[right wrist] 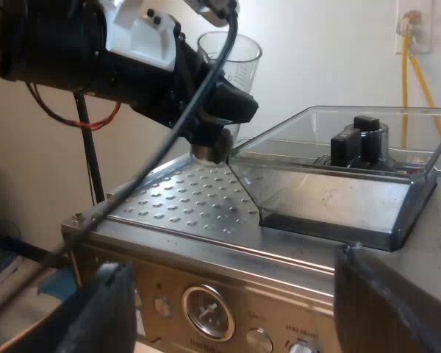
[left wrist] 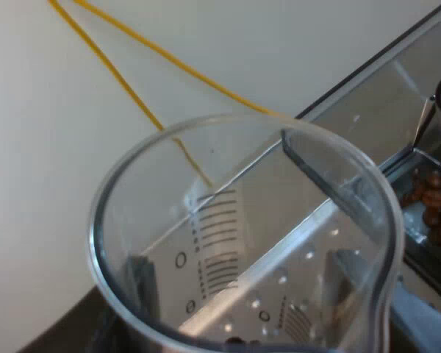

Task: Pour the beans into the coffee machine

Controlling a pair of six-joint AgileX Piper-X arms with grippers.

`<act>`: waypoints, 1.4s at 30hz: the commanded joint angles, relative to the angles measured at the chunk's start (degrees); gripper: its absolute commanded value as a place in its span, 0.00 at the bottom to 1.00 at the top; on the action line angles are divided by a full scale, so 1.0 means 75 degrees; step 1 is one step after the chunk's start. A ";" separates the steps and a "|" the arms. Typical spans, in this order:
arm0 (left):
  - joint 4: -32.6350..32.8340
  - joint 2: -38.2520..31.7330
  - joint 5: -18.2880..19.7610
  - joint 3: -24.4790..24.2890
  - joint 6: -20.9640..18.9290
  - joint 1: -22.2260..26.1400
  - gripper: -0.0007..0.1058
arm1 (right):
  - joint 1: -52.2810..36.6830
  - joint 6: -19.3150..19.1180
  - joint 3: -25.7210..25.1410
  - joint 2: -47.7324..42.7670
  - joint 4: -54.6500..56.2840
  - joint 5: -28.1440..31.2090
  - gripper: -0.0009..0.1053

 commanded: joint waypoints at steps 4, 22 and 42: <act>-0.0485 -0.0027 -0.0519 -0.0107 0.1400 -0.0281 0.43 | 0.0007 -0.0097 -0.0094 -0.0073 -0.0205 0.0059 0.57; -0.1056 0.0301 -0.2098 -0.0094 0.5982 -0.0982 0.43 | 0.0007 -0.0097 -0.0094 -0.0073 -0.0221 0.0003 0.57; -0.1125 0.0301 -0.2045 -0.0094 0.9356 -0.0982 0.43 | 0.0007 -0.0097 -0.0094 -0.0073 -0.0221 -0.0346 0.57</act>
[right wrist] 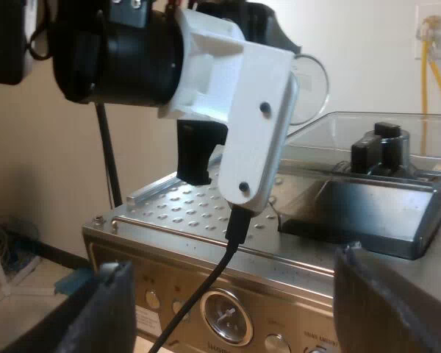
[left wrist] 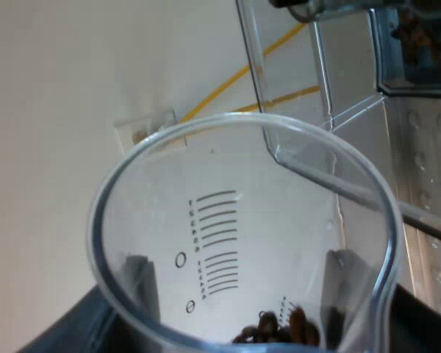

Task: Pour the beans into the coffee machine

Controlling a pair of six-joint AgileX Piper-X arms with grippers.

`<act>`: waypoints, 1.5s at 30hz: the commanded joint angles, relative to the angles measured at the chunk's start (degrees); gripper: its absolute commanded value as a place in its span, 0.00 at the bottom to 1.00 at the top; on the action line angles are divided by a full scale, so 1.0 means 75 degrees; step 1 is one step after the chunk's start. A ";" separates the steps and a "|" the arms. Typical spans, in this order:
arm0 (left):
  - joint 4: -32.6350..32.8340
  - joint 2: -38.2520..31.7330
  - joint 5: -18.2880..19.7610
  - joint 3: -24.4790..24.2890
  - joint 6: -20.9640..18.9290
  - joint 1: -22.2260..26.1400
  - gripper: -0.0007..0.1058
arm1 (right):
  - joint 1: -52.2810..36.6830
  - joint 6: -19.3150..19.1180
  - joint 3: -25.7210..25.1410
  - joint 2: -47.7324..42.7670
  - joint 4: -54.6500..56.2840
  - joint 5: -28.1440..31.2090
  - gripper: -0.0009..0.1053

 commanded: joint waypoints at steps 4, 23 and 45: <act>-0.0139 -0.0040 0.0305 -0.0066 0.0679 -0.0012 0.43 | 0.0007 -0.0097 -0.0094 -0.0073 -0.0174 -0.0080 0.57; -0.0735 -0.0040 0.0667 -0.0066 0.1983 -0.0012 0.23 | 0.0007 -0.0034 -0.0094 -0.0073 -0.0157 -0.0080 0.57; -0.0939 -0.0040 0.0583 -0.0066 0.2004 -0.0012 0.23 | 0.0007 -0.0034 -0.0094 -0.0073 -0.0157 -0.0080 0.57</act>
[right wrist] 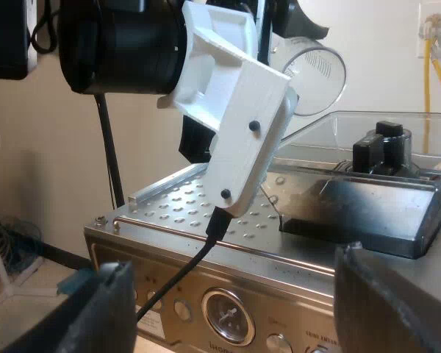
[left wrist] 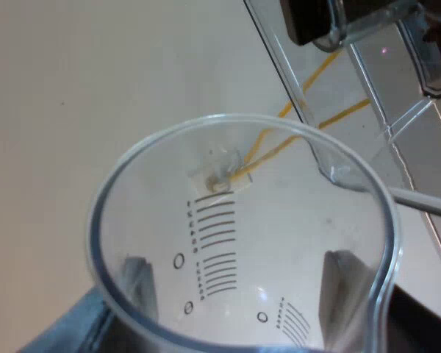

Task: Pour the beans into the coffee machine

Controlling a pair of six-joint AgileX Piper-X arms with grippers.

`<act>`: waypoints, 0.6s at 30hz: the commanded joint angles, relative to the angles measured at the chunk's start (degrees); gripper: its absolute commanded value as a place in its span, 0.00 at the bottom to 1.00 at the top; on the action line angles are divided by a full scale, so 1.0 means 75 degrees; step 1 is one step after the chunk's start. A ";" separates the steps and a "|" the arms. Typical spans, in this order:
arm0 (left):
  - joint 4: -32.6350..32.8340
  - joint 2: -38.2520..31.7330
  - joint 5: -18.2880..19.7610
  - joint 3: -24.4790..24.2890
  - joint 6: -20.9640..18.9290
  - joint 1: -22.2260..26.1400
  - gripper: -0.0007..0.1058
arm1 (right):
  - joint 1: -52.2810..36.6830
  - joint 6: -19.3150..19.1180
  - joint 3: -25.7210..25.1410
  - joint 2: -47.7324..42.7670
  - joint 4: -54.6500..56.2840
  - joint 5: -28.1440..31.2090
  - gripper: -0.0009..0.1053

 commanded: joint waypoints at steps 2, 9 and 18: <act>-0.0473 -0.0040 -0.0163 -0.0066 0.0305 -0.0012 0.23 | 0.0007 -0.0068 -0.0094 -0.0073 -0.0157 -0.0080 0.57; -0.0625 -0.0040 -0.0184 -0.0066 0.0785 -0.0012 0.23 | 0.0007 -0.0068 -0.0094 -0.0073 -0.0157 -0.0080 0.57; -0.0645 -0.0040 -0.0006 -0.0066 0.0760 -0.0012 0.23 | 0.0007 -0.0068 -0.0094 -0.0073 -0.0157 -0.0080 0.57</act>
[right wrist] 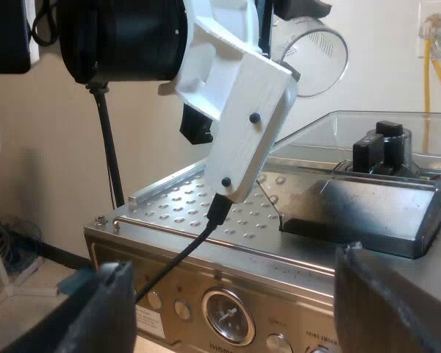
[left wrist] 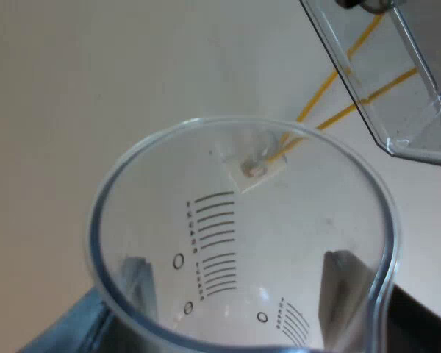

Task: Pour the beans into the coffee machine

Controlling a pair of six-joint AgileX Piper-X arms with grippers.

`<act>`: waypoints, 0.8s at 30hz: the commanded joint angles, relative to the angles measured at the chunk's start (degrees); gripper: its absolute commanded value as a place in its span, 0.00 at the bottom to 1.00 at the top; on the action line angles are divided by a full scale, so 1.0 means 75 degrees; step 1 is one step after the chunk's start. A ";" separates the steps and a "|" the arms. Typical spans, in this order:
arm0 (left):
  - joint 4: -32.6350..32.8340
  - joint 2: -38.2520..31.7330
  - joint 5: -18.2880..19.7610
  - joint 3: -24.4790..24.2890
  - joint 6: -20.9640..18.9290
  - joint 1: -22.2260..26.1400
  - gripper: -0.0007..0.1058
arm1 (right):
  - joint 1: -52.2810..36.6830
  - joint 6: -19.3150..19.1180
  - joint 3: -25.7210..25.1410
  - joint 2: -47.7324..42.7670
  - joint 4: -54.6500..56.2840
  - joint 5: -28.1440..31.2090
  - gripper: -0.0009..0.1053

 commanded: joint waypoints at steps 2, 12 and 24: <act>-0.0139 -0.0040 -0.0026 -0.0066 -0.0409 -0.0012 0.23 | 0.0007 -0.0068 -0.0094 -0.0073 -0.0157 -0.0080 0.57; -0.0139 -0.0040 -0.0225 -0.0066 -0.2725 -0.0012 0.23 | 0.0007 -0.0068 -0.0094 -0.0073 -0.0157 -0.0080 0.57; -0.0139 -0.0040 -0.2342 -0.0066 -0.6654 -0.0012 0.23 | 0.0007 -0.0068 -0.0094 -0.0073 -0.0126 -0.0080 0.57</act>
